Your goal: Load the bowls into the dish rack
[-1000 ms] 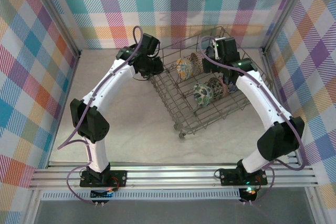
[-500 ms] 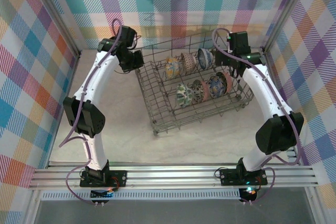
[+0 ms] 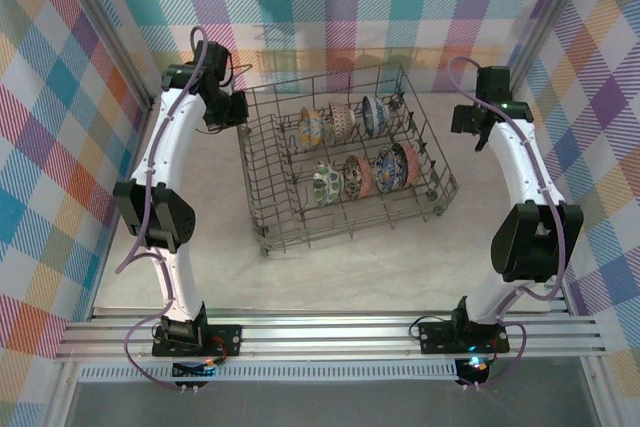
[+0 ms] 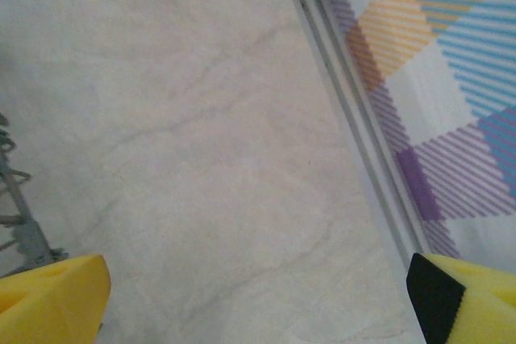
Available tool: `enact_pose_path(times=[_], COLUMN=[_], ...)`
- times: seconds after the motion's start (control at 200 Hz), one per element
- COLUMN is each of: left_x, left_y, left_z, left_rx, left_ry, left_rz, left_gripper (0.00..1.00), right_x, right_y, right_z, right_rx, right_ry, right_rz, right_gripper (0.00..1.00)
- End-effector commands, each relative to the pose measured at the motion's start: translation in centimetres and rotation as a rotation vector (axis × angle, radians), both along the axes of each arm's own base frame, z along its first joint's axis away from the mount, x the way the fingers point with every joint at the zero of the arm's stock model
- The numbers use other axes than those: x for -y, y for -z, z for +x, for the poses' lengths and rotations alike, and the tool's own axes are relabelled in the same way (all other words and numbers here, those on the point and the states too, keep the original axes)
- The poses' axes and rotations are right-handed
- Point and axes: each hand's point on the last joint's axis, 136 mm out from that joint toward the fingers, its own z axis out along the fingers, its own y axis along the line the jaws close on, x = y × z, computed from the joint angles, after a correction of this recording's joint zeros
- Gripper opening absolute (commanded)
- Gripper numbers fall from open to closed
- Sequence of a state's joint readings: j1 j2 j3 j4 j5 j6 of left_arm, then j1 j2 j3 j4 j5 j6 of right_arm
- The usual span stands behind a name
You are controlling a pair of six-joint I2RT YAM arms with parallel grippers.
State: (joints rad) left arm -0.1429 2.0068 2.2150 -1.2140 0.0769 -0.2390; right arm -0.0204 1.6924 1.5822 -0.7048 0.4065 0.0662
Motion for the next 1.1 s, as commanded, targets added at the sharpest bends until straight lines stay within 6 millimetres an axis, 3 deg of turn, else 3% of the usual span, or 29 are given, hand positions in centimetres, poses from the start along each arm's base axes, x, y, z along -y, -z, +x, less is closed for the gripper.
enact_pose_path(times=[0.0,0.11,0.28,0.49,0.615,0.89,1.095], left_x=[-2.0,-2.2,-3.4,-3.2,-3.2,-6.0,-7.7], left_y=[-0.5,-1.3,-0.7,-2.5,-3.1,-5.7,-5.8], left_z=[1.7,2.3,2.4,2.8,2.9,2.2,2.3], left_rx=[0.036,0.073,0.046,0.115,0.134,0.225,0.234], left_ry=[0.014,-0.015,-0.078,-0.116,-0.128,-0.218,-0.242], left_rz=[0.051,0.05,0.067,0.024,0.015,0.122,0.124], left_gripper=[0.02,0.06,0.1,0.51,0.66,0.79,0.82], right_x=[-0.4,-0.4,-0.9,-2.9,-4.3,-6.5,-7.4], right_y=[4.6,7.0,9.6,10.9,11.4,11.6,11.7], right_z=[-0.8,-1.5,-2.5,-4.7,-6.1,-10.0,-13.2], right_rx=[-0.118,-0.176,-0.246,-0.255,-0.281,-0.342,-0.376], right_ry=[0.012,0.014,-0.01,-0.06,-0.092,-0.088,-0.031], right_rz=[0.048,0.061,0.085,0.181,0.209,0.196,0.207], right_gripper=[0.95,0.96,0.96,0.96,0.96,0.96,0.95])
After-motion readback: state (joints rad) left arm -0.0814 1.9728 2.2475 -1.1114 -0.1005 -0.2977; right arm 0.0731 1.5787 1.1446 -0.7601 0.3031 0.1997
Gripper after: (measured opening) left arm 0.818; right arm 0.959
